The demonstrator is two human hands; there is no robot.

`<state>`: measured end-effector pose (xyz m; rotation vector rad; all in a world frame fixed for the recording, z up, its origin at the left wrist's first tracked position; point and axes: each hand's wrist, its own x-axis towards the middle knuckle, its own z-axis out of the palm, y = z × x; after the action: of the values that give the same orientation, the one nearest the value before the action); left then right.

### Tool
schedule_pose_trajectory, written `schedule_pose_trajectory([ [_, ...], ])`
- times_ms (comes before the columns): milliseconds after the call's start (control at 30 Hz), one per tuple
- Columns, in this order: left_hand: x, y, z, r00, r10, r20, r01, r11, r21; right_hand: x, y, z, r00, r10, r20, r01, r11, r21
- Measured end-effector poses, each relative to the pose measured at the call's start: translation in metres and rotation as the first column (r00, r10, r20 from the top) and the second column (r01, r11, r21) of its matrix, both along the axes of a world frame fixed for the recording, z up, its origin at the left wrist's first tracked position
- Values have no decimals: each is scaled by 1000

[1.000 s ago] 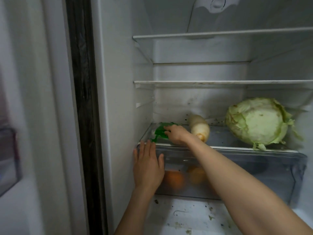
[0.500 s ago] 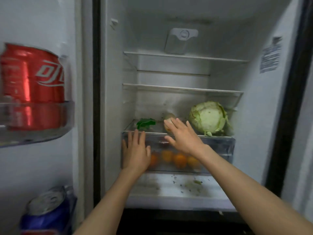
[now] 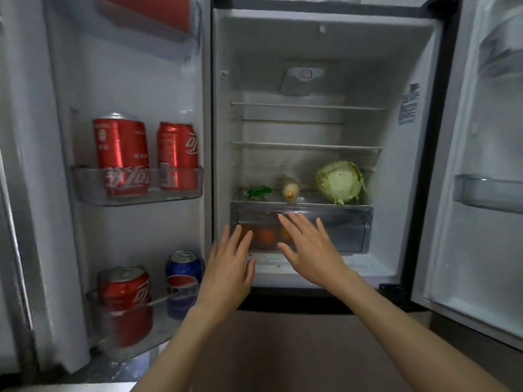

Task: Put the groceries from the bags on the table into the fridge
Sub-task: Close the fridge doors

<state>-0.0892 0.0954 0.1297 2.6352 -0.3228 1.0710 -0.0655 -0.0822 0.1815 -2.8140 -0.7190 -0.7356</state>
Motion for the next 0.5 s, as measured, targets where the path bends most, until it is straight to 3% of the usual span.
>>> schedule_pose_trajectory([
  [267,-65,69,23,990,-58,128,44,993,109,-66,73,14,994,50,98,-61,992,113],
  [500,-120,162,59,930,-62,361,-10,981,194,-109,178,45,933,140,331,-230,941,248],
])
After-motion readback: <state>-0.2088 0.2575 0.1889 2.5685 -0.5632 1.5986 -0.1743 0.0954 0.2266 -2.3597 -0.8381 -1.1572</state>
